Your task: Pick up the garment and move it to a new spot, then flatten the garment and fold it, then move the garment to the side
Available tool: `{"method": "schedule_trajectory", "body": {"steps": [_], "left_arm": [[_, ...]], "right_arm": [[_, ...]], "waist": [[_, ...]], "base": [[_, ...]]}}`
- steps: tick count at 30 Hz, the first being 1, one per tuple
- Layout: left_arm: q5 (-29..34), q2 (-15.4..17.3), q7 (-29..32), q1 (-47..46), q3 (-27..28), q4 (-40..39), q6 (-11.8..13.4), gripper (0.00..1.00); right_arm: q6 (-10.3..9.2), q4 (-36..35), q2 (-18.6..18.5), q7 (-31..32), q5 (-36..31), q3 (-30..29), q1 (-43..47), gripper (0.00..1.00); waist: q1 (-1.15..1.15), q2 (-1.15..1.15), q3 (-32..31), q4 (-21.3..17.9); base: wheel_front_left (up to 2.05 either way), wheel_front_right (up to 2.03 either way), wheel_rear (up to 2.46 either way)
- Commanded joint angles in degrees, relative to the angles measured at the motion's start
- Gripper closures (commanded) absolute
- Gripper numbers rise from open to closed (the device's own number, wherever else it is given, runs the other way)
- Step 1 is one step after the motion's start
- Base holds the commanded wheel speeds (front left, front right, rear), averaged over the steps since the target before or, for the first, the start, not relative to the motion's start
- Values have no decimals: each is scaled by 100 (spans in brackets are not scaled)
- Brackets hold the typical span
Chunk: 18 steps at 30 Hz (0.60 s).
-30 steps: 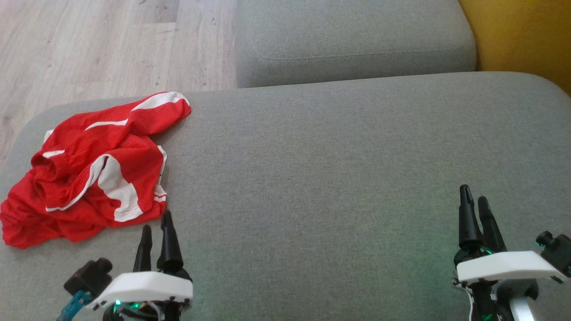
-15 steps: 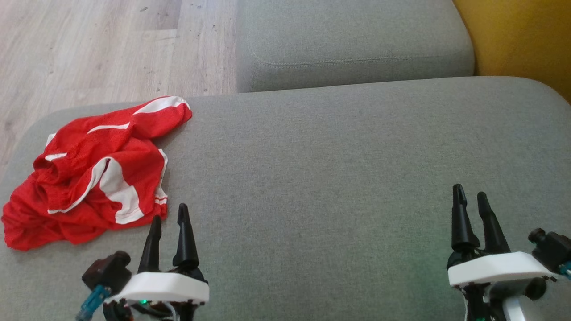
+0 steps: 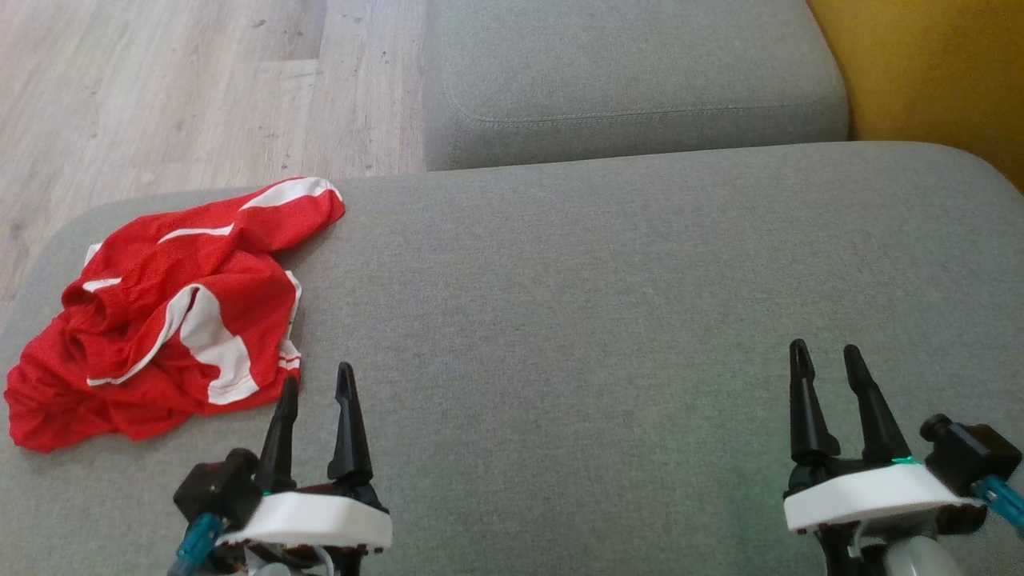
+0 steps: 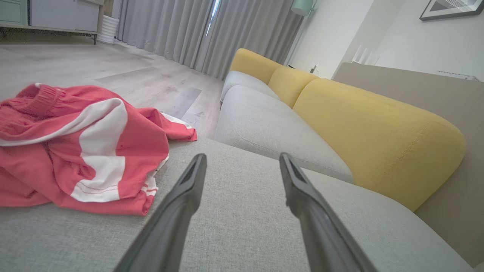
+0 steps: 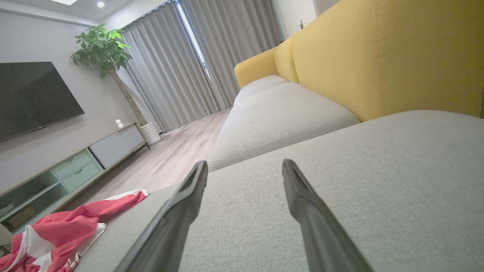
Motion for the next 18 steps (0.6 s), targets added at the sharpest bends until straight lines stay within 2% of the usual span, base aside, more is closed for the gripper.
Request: {"method": "schedule_trajectory", "body": {"steps": [1,18], "left_arm": [[165,44,-102,-187,75,-201,35,0],[1239,51,-387,-221,-64,-246,223,0]], "right_arm": [[34,-244,-71,-104,-193,138,-130,0],[40,-163,-79,-391,-1626,60,-85,0]], "waist": [[1,0,2,2],[1,0,32,39]], "base": [[0,0,0],[0,0,0]]}}
